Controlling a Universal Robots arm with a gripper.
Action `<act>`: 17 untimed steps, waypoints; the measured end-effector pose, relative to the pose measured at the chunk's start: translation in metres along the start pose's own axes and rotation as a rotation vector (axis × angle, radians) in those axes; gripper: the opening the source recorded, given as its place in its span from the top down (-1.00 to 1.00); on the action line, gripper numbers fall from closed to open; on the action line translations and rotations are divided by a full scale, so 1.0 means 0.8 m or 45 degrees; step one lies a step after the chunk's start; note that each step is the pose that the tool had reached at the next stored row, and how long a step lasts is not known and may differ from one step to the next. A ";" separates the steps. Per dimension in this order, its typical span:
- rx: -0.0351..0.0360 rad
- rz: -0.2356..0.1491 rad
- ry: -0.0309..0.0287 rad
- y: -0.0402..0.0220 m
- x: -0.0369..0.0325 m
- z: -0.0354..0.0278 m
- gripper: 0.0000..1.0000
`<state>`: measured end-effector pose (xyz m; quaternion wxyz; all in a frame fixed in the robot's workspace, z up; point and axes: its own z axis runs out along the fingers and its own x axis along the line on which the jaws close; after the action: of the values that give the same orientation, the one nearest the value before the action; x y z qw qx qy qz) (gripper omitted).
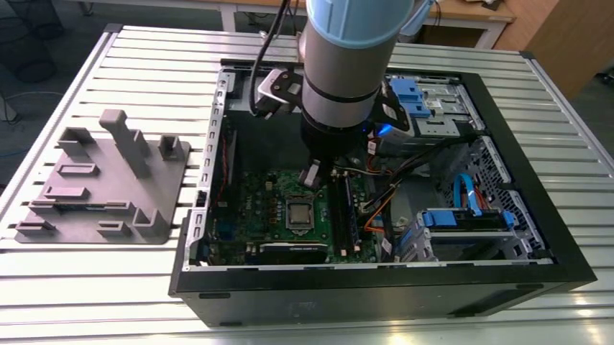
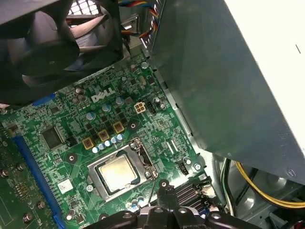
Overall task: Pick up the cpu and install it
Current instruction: 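Install the first cpu locking lever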
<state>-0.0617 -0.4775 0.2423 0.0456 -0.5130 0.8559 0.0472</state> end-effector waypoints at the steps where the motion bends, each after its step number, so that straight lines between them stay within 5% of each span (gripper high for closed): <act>1: -0.0001 0.000 -0.0001 0.0000 0.0001 -0.0001 0.79; 17: 0.0227 0.147 0.0011 0.0028 0.0028 0.0071 0.79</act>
<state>-0.0646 -0.4777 0.2365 0.0470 -0.4623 0.8845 0.0419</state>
